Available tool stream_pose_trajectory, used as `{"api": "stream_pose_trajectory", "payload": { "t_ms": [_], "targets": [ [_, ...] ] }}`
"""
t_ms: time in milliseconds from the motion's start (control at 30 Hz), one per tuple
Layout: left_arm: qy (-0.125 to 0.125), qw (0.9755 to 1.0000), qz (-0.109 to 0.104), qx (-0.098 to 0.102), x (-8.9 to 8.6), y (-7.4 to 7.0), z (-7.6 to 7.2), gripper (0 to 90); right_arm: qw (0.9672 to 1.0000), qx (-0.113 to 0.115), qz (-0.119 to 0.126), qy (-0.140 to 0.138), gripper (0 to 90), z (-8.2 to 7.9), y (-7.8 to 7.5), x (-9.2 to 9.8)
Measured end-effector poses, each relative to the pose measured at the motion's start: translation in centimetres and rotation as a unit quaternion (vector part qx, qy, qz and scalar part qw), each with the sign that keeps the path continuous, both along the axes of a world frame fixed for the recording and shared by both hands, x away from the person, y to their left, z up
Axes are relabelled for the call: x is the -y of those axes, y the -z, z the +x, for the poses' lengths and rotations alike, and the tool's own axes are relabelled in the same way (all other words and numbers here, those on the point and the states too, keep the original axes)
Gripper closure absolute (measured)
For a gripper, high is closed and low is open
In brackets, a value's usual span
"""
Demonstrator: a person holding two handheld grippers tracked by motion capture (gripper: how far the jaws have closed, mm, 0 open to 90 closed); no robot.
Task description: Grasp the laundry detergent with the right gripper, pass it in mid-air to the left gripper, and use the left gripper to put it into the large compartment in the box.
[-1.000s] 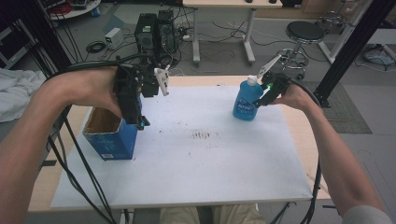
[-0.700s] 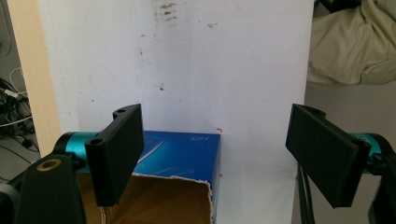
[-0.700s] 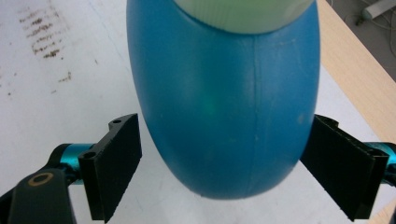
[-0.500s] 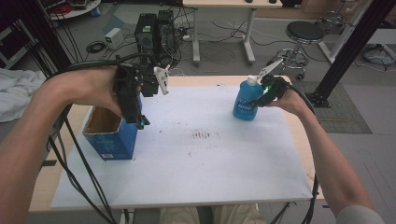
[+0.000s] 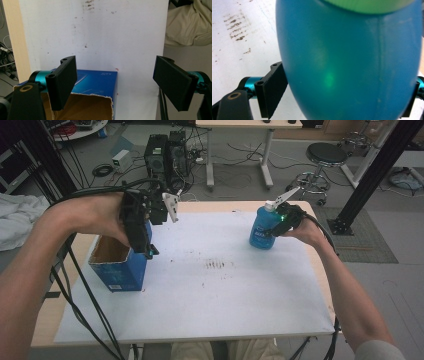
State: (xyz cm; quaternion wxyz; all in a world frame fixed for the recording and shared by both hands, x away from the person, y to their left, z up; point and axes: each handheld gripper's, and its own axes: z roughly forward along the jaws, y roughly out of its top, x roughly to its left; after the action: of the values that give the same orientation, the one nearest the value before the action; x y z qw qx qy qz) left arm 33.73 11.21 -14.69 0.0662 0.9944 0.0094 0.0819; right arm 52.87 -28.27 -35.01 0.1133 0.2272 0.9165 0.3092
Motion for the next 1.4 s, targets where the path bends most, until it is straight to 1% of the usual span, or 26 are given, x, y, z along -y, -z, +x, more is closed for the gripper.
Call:
{"api": "stream_pose_trajectory", "payload": {
  "t_ms": [100, 133, 367, 433, 467, 533, 700, 767, 867, 933, 1100, 1200, 1400],
  "targets": [
    [-0.001, 1.0000, 0.001, -0.001, -0.08, 0.01, 0.04, 19.5, 1.0000, 0.001, 0.007, -0.001, 13.9, 0.00, 0.05, -0.07],
    [-0.002, 1.0000, 0.001, -0.001, -0.10, 0.04, 0.06, 19.6, 1.0000, 0.004, 0.008, -0.001, 16.3, -0.03, 0.02, -0.08],
    [-0.006, 1.0000, 0.000, -0.001, -0.15, 0.20, 0.08, 19.6, 0.9999, 0.013, 0.011, -0.001, 17.8, -0.03, 0.00, 0.05],
    [-0.004, 1.0000, 0.002, -0.002, -0.12, 0.28, 0.12, 19.6, 0.9998, 0.012, 0.014, 0.001, 17.8, -0.05, 0.02, 0.09],
    [-0.006, 1.0000, 0.000, -0.002, -0.12, 0.35, 0.10, 19.6, 0.9998, 0.011, 0.015, 0.001, 18.3, -0.04, 0.02, 0.13],
    [-0.005, 1.0000, 0.001, -0.002, -0.10, 0.40, 0.13, 19.6, 0.9998, 0.012, 0.018, -0.002, 23.1, -0.05, 0.05, 0.19],
    [-0.007, 1.0000, 0.000, -0.002, -0.19, 0.33, 0.20, 19.6, 0.9998, 0.010, 0.020, -0.003, 24.3, 0.00, 0.16, 0.14],
    [-0.007, 1.0000, 0.000, -0.002, -0.22, 0.33, 0.19, 19.6, 0.9996, 0.008, 0.024, -0.006, 25.5, 0.01, 0.19, 0.15],
    [-0.006, 1.0000, 0.000, -0.001, -0.28, 0.36, 0.21, 19.6, 0.9994, 0.006, 0.032, -0.006, 28.1, 0.03, 0.21, 0.15],
    [-0.007, 1.0000, -0.001, -0.001, -0.33, 0.39, 0.21, 19.6, 0.9994, 0.005, 0.033, -0.008, 30.8, 0.02, 0.22, 0.13],
    [-0.007, 1.0000, -0.002, -0.001, -0.36, 0.36, 0.23, 19.6, 0.9992, 0.000, 0.038, -0.011, 32.8, 0.13, 0.35, 0.12],
    [-0.007, 1.0000, -0.002, -0.001, -0.35, 0.35, 0.20, 19.6, 0.9993, -0.003, 0.036, -0.011, 34.0, 0.17, 0.40, 0.14],
    [-0.006, 1.0000, -0.002, 0.000, -0.33, 0.37, 0.28, 19.6, 0.9991, -0.003, 0.040, -0.012, 36.4, 0.22, 0.38, 0.28]
  ]
}}
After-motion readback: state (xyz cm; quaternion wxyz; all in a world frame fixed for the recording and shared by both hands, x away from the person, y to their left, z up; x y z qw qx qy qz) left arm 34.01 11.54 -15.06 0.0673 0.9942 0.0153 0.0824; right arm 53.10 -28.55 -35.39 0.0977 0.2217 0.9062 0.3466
